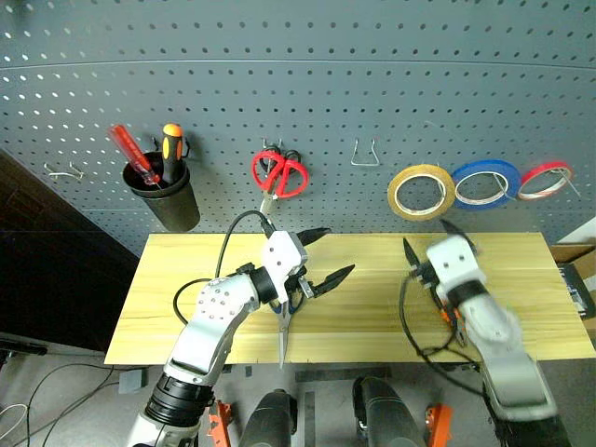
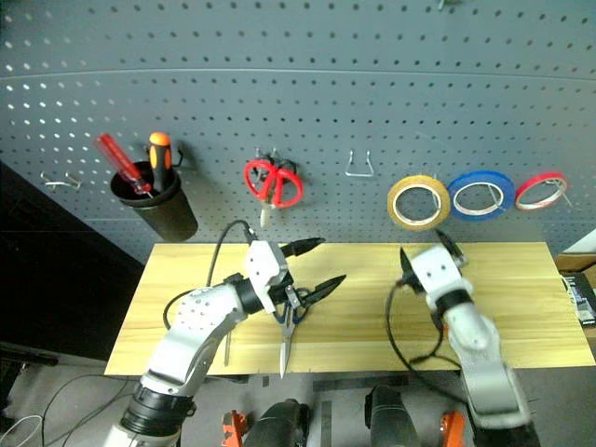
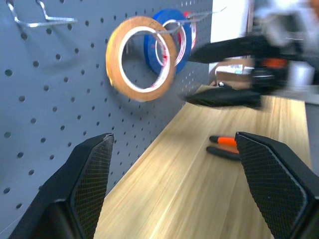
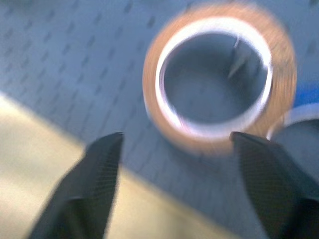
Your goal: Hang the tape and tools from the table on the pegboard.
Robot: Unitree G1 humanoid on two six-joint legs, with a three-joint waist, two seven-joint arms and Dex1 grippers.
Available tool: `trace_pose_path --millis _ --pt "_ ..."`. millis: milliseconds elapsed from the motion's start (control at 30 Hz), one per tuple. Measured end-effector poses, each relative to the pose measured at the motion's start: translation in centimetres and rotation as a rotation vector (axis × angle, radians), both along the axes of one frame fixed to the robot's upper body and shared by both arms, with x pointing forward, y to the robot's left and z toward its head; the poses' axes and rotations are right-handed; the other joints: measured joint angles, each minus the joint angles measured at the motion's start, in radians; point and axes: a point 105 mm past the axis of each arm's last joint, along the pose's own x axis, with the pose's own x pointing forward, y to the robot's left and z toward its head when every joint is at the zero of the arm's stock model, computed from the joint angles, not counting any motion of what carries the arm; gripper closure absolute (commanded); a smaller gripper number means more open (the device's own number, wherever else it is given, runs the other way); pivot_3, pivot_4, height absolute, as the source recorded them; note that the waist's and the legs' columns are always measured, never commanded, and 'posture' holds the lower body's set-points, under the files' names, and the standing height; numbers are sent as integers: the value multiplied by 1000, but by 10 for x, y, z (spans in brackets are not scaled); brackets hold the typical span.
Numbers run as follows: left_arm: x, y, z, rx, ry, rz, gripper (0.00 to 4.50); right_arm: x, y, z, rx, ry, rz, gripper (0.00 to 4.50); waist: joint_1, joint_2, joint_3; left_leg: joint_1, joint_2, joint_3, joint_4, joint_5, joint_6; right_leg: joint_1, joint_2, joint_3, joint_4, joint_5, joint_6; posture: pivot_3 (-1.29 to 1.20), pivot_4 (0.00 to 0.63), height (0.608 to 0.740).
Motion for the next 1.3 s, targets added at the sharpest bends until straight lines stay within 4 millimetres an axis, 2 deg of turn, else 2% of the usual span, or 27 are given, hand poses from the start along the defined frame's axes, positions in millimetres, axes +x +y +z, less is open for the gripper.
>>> trace_pose_path --millis 67,133,233,500,733,933,1233,1300 --pt "-1 1 -7 54 -7 -26 358 -21 -6 -24 83 125 -82 37 -2 1 -6 1 0 0 0 0 0 0 0 0 0 0 0 -46 209 740" --pt "-2 2 -16 117 -9 -63 358 -32 -16 -52 147 295 -189 37 -10 1 -13 3 0 2 2 0 0 1 0 2 1 1 -1 -61 211 740" --pt "-6 -7 -22 160 -21 -137 358 -28 -35 -71 209 462 -307 37 -19 1 -15 4 0 3 3 2 2 3 1 3 0 6 -2 -61 211 740" --pt "-12 -15 -27 187 -38 -204 358 -1 -55 -93 278 667 -337 37 -27 2 -17 4 2 2 2 3 4 3 3 0 2 8 -5 -46 212 740" --pt "-11 -14 -29 200 -36 -196 358 23 -64 -105 283 749 -320 37 -26 2 -17 3 2 2 2 4 3 2 2 0 1 8 -5 -30 211 740" --pt "-11 -13 -31 199 -34 -185 358 30 -66 -120 277 816 -311 37 -25 2 -17 3 2 2 2 4 3 2 2 0 1 8 -5 -31 212 740" --pt "-10 -12 -33 205 -41 -180 358 41 -74 -123 328 853 -307 37 -24 -1 -26 4 2 2 2 4 3 3 2 0 1 8 -5 -31 207 740" --pt "-9 -12 -34 206 -37 -178 358 40 -74 -124 359 866 -307 421 -24 -2 -27 4 2 2 2 4 3 3 2 0 1 8 -5 -31 207 740"
